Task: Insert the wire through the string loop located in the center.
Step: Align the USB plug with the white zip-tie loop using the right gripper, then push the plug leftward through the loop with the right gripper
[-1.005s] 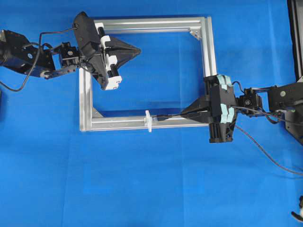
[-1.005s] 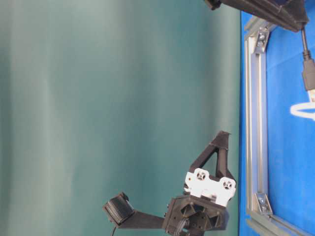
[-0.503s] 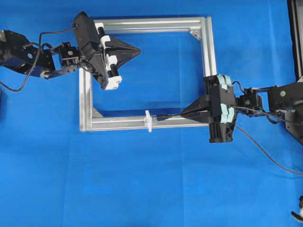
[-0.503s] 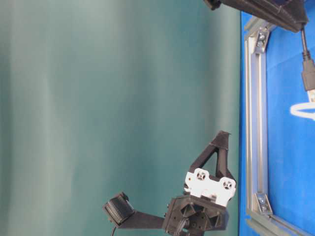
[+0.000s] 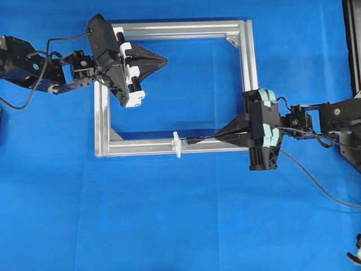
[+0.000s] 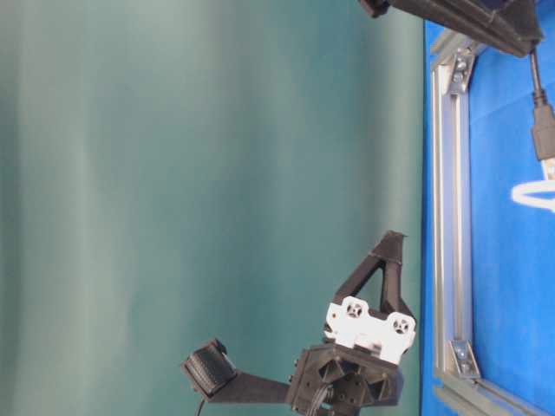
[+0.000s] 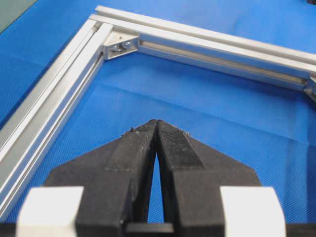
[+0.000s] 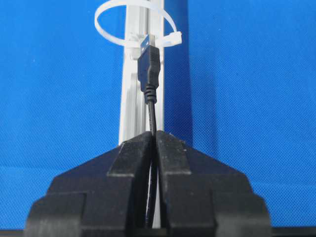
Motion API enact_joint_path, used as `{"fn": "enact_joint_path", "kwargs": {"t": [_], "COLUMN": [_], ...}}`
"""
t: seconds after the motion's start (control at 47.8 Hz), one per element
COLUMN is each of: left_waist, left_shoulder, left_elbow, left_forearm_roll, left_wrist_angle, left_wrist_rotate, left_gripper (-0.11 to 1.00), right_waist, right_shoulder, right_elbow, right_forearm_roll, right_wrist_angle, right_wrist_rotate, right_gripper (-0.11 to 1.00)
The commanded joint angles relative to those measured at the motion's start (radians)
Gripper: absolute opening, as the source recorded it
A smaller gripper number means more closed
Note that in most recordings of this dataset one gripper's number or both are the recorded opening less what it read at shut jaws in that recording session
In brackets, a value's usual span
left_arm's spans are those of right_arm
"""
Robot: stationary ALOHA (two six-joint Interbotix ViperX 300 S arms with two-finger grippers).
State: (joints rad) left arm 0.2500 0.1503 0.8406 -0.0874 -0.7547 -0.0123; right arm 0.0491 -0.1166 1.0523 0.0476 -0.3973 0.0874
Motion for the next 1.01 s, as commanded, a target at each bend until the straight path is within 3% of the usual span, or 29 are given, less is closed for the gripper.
{"fn": "enact_joint_path", "kwargs": {"t": [0.0,0.461,0.984], "left_waist": [-0.002,-0.002,-0.003], "left_shoulder": [-0.032,-0.032,-0.032], "left_elbow": [-0.008,-0.008,-0.008], "left_forearm_roll": [0.002,0.002,0.002], "left_wrist_angle": [-0.009,-0.009,-0.009], "left_wrist_rotate": [0.002,0.002,0.000], "left_gripper": [0.00,0.00,0.00], "right_waist": [-0.002,-0.002,0.009], "right_shoulder": [-0.018,-0.008,0.115], "right_elbow": [-0.006,-0.020,-0.160], "right_forearm_roll": [0.003,0.003,0.003], "right_wrist_angle": [-0.011,-0.012,-0.014], "right_wrist_rotate": [-0.002,-0.002,-0.002], "right_gripper": [-0.02,-0.02,-0.02]}}
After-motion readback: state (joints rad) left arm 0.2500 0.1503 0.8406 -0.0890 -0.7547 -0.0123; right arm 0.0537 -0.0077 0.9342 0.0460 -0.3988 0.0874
